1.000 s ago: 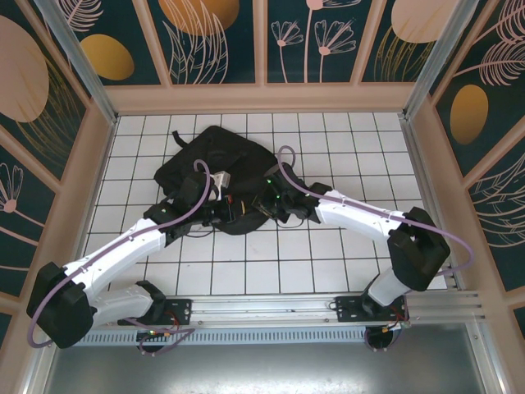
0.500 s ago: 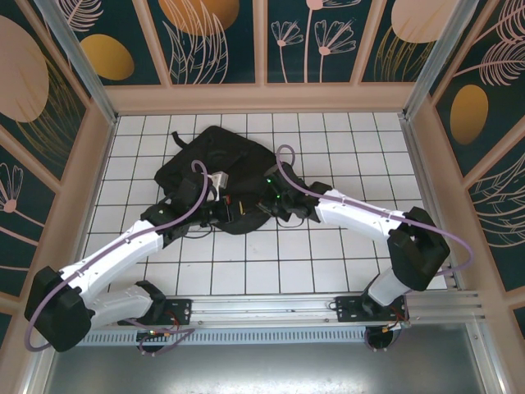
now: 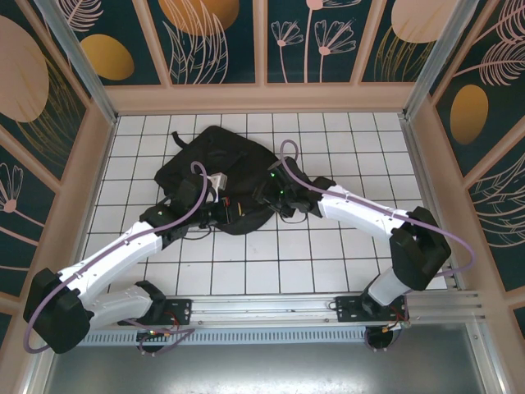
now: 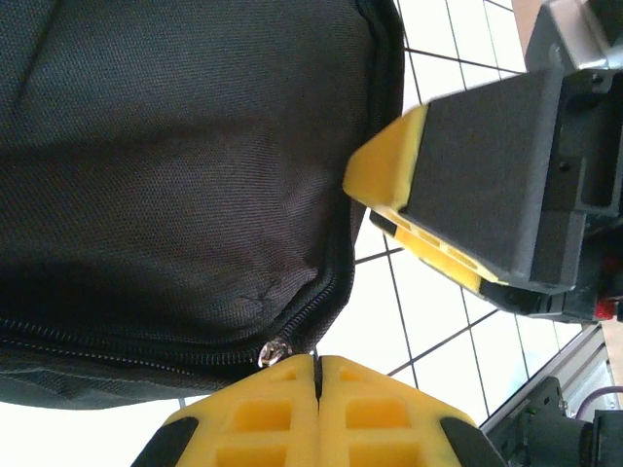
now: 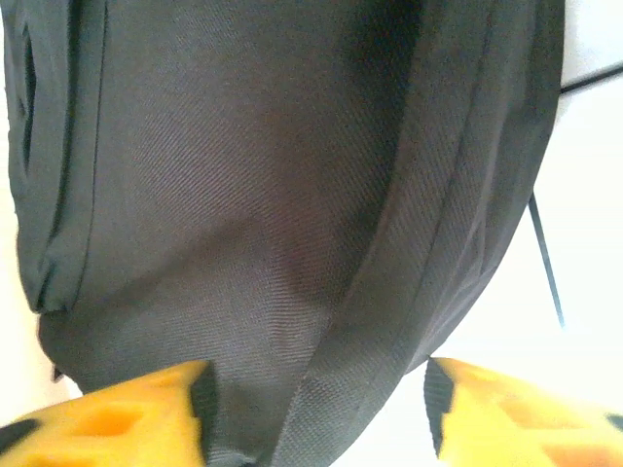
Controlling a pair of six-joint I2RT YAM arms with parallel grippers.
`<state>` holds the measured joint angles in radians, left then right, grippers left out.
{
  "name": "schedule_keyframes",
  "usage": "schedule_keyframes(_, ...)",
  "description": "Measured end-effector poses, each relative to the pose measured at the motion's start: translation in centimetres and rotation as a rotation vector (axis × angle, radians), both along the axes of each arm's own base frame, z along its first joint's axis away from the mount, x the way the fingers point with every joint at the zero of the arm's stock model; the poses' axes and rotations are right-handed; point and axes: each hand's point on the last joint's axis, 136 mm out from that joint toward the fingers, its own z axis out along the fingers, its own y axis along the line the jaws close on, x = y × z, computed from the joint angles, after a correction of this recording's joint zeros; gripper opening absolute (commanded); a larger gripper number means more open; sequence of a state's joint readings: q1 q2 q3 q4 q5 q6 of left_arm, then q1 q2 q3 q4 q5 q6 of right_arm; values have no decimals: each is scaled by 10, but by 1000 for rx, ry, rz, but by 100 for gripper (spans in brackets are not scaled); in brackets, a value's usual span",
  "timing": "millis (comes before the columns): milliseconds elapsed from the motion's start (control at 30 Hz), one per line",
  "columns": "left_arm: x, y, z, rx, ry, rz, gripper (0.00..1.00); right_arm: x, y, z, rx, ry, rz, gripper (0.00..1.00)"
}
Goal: Pack the student bag
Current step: Zip the student bag at the center of the table.
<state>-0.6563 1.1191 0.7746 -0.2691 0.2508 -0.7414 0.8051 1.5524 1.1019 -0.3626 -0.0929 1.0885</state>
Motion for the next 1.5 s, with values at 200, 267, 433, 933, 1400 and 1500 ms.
schedule_keyframes(200,0,-1,0,-3,-1,-2,0,-15,16,2,93,72,-12,65)
schedule_keyframes(267,0,-1,1,-4,-1,-3,0,-20,18,-1,118,101,-28,62)
schedule_keyframes(433,2,-2,3,-11,-10,-3,0,-25,22,-5,157,147,-62,39)
schedule_keyframes(933,2,3,-3,21,-10,13,0,-19,12,-9,87,112,-48,0)
schedule_keyframes(1400,7,10,-6,48,-20,35,0,-9,-15,5,57,34,-3,0)
schedule_keyframes(1500,8,8,-1,41,-29,28,0,-8,-21,6,61,31,-2,0)
